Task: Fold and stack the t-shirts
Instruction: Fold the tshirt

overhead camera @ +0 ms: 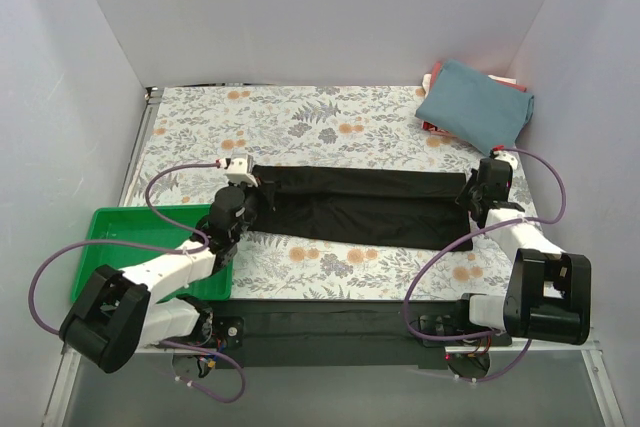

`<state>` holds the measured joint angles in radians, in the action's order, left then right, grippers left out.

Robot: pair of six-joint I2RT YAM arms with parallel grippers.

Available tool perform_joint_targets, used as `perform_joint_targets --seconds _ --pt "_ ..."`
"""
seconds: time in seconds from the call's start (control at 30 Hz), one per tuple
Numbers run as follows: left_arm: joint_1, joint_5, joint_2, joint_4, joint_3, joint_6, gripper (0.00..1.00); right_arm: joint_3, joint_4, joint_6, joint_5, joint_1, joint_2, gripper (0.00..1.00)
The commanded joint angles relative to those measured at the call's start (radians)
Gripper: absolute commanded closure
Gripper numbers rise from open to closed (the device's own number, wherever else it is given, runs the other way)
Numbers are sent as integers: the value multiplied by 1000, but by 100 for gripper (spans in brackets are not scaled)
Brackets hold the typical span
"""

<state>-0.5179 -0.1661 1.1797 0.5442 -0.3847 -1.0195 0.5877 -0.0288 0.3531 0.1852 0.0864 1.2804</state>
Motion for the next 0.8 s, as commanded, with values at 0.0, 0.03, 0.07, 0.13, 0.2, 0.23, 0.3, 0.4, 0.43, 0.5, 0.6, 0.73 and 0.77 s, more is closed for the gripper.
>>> perform_joint_targets --seconds 0.0,0.03,0.07,0.13,0.2,0.23,0.3,0.4,0.43,0.5,0.6,0.73,0.77 --pt "-8 -35 -61 -16 32 -31 100 -17 -42 21 45 -2 -27 99" --pt "-10 -32 -61 -30 32 -36 100 -17 -42 26 45 -2 -24 99" --pt "-10 -30 -61 -41 27 -42 100 -17 -40 26 43 -2 -15 95" --pt "-13 -39 -61 -87 18 -68 97 -23 -37 33 49 -2 -12 82" --pt "-21 -90 -84 -108 27 -83 68 -44 -36 67 74 -4 -57 68" --pt "-25 -116 -103 -113 32 -86 60 -54 -37 67 80 -4 -58 65" --pt "-28 -165 -155 -122 47 -99 44 -89 -51 75 126 -25 -156 57" --pt "-28 -156 -255 -112 44 -97 34 -124 -117 49 131 -59 -318 35" --pt "-28 -151 -267 -107 37 -97 33 -137 -156 43 120 -65 -351 35" --pt "-27 -130 -243 -107 11 -84 31 -132 -183 32 76 -77 -401 35" --pt "-25 -139 -97 -124 -71 -48 30 -71 -189 0 30 -115 -360 35" --pt "-25 -124 90 -112 -180 -31 30 6 -189 -28 10 -157 -195 36" --pt "-25 -110 151 -104 -195 -28 30 33 -189 -28 0 -163 -162 36"
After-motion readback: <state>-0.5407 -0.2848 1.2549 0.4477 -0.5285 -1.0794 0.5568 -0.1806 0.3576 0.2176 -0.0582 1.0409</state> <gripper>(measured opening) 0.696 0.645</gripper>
